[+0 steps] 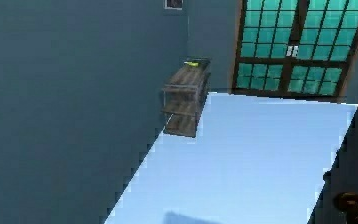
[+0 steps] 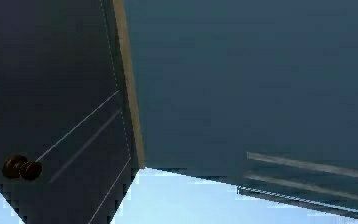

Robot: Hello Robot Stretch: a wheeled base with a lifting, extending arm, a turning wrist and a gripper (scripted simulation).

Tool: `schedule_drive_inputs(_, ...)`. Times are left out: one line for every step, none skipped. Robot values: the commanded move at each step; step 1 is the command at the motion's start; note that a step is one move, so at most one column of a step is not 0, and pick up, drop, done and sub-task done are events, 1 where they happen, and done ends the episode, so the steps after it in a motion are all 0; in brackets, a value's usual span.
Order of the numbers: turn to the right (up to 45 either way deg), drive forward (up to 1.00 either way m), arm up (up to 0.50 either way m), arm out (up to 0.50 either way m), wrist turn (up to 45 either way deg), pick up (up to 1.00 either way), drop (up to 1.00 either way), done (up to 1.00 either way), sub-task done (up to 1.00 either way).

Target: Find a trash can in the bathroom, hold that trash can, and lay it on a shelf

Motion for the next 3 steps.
schedule_drive_inputs(0.0, 0.80, 0.00, 0.00, 0.0, 0.00, 0.00, 0.00, 0.00)
schedule_drive_inputs(45.0, 0.00, 0.00, 0.00, 0.0, 0.00, 0.00, 0.00, 0.00)
schedule_drive_inputs(18.0, 0.00, 0.00, 0.00, 0.0, 0.00, 0.00, 0.00, 0.00)
